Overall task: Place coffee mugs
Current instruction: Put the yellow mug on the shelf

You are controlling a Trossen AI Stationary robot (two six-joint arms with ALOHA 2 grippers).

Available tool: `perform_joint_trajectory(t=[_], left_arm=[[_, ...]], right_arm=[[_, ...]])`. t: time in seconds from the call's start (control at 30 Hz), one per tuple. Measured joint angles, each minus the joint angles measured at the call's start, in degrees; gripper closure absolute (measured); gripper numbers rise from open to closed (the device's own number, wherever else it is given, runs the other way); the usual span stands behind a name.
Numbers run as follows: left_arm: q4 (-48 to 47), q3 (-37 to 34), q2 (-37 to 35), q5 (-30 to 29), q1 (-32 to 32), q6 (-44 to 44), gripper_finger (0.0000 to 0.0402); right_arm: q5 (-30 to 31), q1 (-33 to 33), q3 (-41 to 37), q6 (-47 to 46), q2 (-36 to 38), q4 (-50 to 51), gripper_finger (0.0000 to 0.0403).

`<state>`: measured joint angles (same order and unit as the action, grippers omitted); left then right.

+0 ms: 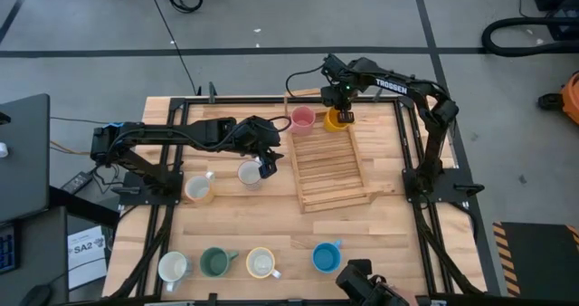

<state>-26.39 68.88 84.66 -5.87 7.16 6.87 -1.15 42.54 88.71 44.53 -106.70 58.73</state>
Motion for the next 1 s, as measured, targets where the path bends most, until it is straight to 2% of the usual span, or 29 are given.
perform_joint_trajectory(t=[0.77, 1.0], left_arm=[[0.01, 0.0, 0.0, 0.0, -0.01, 0.0, 0.0214], [0.0, 0.0, 0.0, 0.0, 0.0, 0.0, 0.0214]], right_arm=[[-0.05, -0.02, 0.0, 0.01, -0.12, -1.79, 0.035], [1.38, -0.04, 0.0, 0.0, -0.08, -2.63, 0.0331]])
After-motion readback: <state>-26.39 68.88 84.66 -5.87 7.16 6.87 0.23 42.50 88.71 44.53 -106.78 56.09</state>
